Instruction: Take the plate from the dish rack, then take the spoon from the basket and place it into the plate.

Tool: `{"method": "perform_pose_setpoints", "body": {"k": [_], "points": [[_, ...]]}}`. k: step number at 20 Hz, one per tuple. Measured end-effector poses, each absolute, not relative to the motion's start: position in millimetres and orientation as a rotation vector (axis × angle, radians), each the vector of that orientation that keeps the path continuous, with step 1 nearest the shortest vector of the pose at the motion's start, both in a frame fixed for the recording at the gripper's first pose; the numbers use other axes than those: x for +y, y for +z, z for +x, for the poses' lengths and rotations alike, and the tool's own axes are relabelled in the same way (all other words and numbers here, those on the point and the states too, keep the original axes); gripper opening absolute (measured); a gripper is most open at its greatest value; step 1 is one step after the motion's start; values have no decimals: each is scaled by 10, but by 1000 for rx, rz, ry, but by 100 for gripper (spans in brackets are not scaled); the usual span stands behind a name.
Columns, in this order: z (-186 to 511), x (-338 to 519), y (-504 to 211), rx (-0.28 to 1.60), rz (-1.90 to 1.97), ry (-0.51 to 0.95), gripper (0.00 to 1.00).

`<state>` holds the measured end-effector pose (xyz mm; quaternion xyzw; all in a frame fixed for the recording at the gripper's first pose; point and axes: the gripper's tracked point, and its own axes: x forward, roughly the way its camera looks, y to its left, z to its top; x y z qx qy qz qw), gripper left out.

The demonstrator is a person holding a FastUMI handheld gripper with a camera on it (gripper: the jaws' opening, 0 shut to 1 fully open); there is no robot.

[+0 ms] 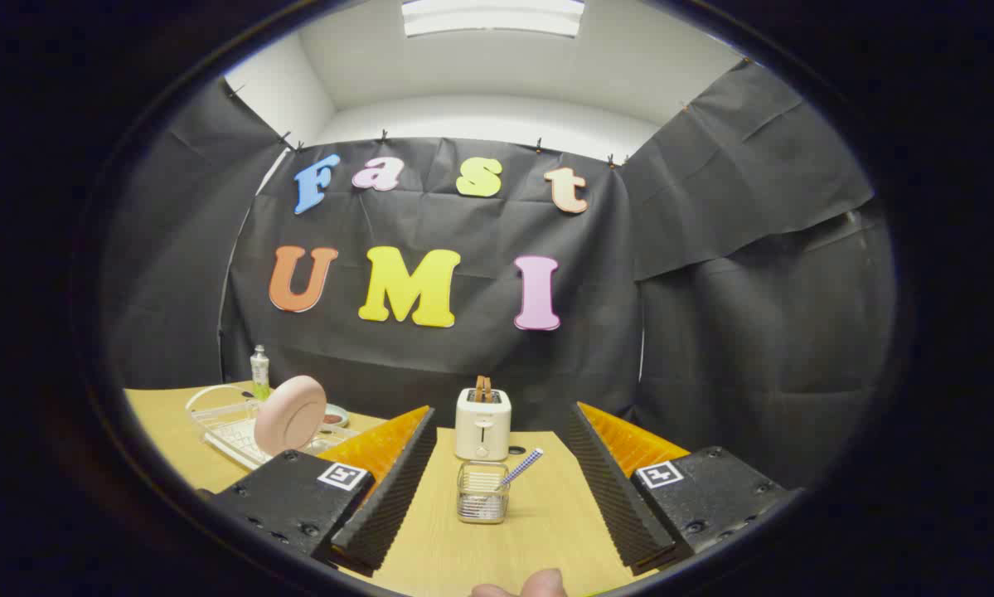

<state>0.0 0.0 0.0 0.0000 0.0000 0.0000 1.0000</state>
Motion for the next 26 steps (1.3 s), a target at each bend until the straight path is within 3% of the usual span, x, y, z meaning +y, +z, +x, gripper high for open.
{"method": "perform_pose_setpoints", "body": {"k": [26], "points": [[86, -137, 260, -15, 38, -5, 100]]}}
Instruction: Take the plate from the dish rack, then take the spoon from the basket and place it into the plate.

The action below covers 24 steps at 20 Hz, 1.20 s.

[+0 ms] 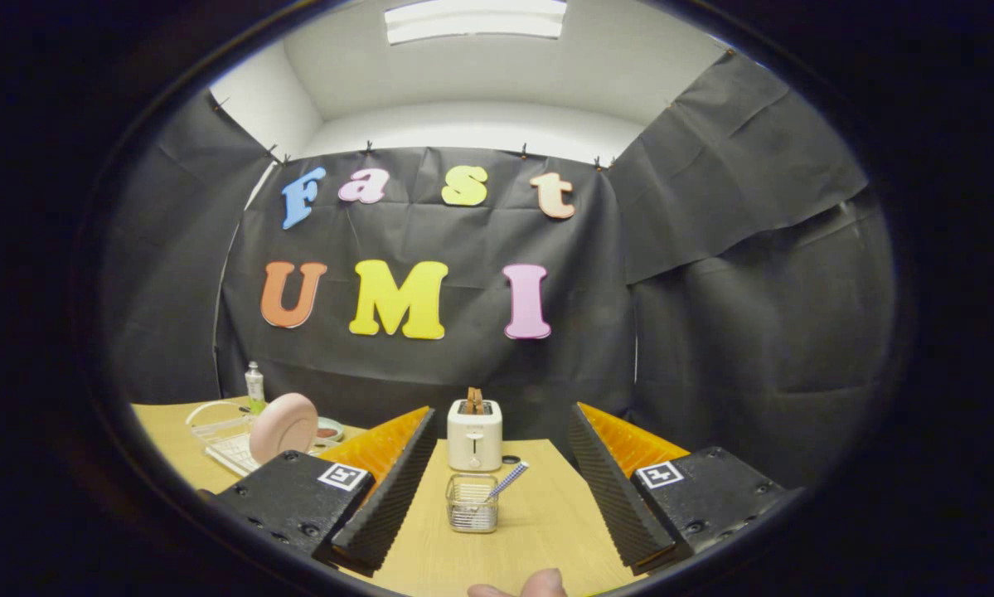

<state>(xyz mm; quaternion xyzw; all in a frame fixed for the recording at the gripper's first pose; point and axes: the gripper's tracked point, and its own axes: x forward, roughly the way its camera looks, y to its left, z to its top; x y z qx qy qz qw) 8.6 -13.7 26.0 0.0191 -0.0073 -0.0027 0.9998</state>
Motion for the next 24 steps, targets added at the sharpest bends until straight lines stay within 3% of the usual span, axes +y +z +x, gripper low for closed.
{"method": "perform_pose_setpoints", "body": {"k": [7, 13, 24], "points": [[344, 546, 719, 120, 40, 110, 100], [684, 1397, 896, 370, 7, 259, 100], [1405, 2894, 409, 864, -86, 382, 100]]}}
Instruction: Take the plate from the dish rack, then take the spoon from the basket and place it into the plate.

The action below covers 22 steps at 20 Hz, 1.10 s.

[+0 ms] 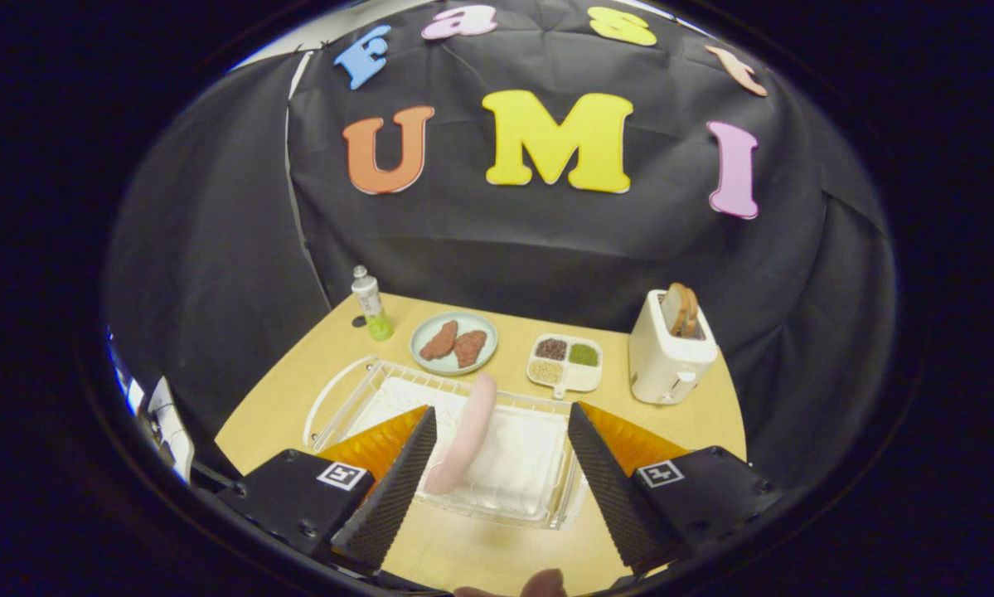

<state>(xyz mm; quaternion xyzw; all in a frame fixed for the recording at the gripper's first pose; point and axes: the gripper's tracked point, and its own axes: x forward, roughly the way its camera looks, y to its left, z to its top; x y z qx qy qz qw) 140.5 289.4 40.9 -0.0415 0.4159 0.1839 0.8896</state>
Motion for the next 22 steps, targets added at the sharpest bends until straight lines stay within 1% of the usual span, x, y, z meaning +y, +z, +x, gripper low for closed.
{"method": "perform_pose_setpoints", "body": {"k": [4, 10, 12, 13, 16, 18, 19, 21, 22], "points": [[1562, 3152, -29, 1058, -58, 380, 100], [1746, 3284, -509, 1236, 0, 315, 99], [1733, 3377, -614, 1280, 26, 316, 95], [1732, 3399, -662, 1299, 38, 311, 88], [1748, 3418, -743, 1321, 66, 285, 75], [1736, 3397, -794, 1338, 81, 248, 58], [1729, 3389, -825, 1347, 88, 231, 48], [1708, 3379, -849, 1355, 92, 208, 42], [1707, 3372, -848, 1360, 82, 207, 42]]}}
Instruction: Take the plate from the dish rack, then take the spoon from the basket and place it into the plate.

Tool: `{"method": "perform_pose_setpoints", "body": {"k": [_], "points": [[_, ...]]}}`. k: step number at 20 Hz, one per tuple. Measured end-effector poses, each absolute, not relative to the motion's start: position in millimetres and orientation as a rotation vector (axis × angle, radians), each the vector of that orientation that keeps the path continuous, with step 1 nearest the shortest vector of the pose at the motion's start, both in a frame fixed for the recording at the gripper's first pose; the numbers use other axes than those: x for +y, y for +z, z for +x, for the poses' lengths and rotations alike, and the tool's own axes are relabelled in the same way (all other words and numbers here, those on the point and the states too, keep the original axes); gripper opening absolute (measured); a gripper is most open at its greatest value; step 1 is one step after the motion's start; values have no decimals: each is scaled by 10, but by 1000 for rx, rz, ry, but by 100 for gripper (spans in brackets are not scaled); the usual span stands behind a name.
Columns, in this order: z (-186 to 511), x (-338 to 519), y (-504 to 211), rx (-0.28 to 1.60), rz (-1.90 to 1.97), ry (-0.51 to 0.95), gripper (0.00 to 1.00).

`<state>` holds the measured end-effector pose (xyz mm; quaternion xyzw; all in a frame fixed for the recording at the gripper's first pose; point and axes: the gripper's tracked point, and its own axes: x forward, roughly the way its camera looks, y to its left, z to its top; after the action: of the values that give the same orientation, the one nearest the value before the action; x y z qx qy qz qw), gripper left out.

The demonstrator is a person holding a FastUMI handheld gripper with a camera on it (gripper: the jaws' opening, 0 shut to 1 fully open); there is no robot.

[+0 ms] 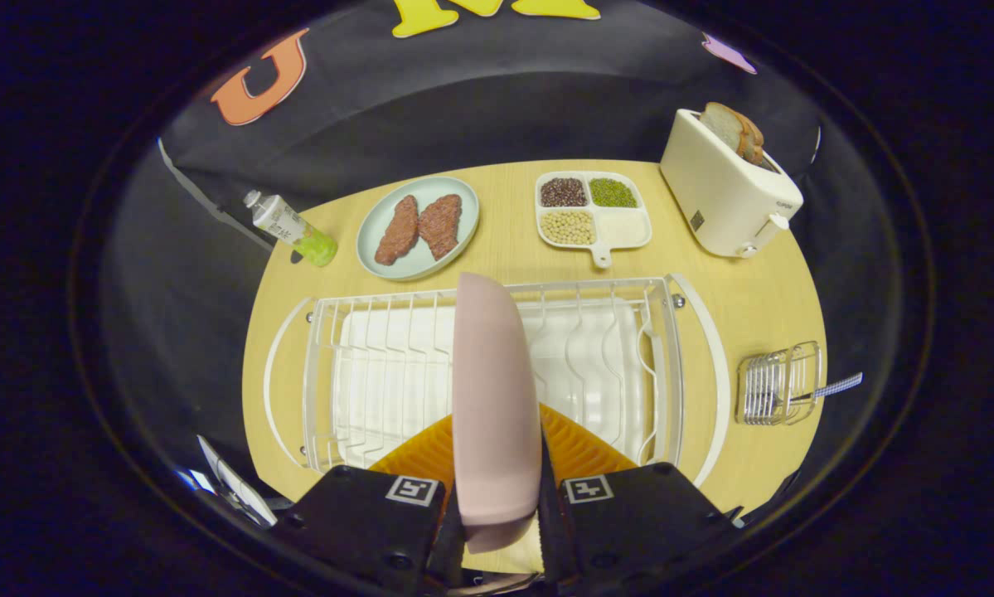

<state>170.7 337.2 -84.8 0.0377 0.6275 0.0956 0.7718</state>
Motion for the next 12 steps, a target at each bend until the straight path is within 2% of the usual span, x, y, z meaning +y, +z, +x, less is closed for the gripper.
{"method": "perform_pose_setpoints", "body": {"k": [12], "points": [[1702, 3249, -643, 1330, -79, 73, 37]]}}
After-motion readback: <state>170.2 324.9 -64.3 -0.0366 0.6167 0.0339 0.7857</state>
